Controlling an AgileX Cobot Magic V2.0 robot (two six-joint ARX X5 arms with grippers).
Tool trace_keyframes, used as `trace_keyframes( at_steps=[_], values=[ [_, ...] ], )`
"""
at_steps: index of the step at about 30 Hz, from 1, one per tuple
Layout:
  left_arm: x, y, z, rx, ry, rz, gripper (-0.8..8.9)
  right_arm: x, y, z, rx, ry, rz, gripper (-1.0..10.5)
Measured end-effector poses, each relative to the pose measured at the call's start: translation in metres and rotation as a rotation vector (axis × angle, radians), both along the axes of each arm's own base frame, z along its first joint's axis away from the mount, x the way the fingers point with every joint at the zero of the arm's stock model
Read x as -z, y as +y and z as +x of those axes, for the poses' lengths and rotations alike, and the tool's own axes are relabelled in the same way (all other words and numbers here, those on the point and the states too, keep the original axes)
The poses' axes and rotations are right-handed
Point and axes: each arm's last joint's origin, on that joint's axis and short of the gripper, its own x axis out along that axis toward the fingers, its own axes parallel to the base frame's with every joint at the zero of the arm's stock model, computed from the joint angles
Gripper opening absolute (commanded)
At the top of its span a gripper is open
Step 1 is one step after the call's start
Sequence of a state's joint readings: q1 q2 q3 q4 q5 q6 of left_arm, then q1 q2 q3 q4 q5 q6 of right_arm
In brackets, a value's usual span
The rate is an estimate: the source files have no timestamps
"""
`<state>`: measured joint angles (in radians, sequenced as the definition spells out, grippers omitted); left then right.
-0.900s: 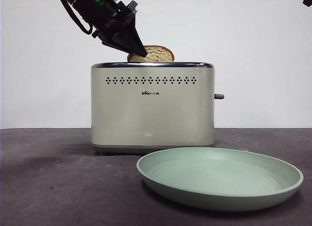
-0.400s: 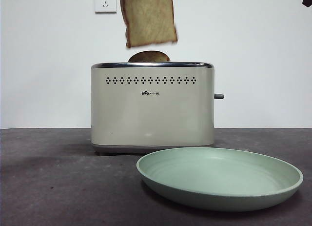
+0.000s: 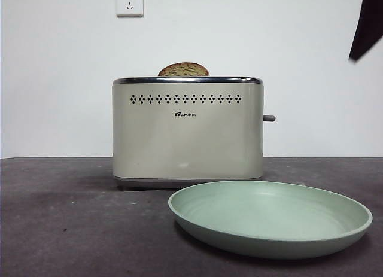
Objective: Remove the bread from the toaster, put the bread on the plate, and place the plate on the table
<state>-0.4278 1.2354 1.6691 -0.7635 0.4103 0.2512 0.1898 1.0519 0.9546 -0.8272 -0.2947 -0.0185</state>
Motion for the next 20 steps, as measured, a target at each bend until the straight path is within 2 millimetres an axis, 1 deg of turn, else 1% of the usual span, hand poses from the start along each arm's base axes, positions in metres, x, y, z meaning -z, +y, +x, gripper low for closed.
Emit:
trace_keyframes(
  at_steps=[3,5,8,15,17,20],
  values=[
    [0.001,0.005,-0.012,-0.002,0.04,0.016,0.05,0.015,0.004,0.017,-0.014,0.07,0.007,3.5],
    [0.003,0.008,-0.015,-0.008,0.072,0.03,0.05,0.024,0.006,0.028,-0.023,0.099,0.015,3.5],
    [0.012,0.011,-0.017,-0.018,0.109,0.045,0.05,0.037,0.009,0.041,-0.025,0.132,0.013,3.5],
    [0.05,0.019,-0.034,-0.03,0.202,0.067,0.05,0.068,0.017,0.067,-0.046,0.208,0.025,3.1],
    [0.06,0.021,-0.038,-0.033,0.225,0.072,0.05,0.075,0.02,0.071,-0.054,0.216,0.025,3.0],
    [0.075,0.024,-0.044,-0.039,0.261,0.079,0.05,0.091,0.025,0.075,-0.067,0.249,0.019,2.8]
  ],
)
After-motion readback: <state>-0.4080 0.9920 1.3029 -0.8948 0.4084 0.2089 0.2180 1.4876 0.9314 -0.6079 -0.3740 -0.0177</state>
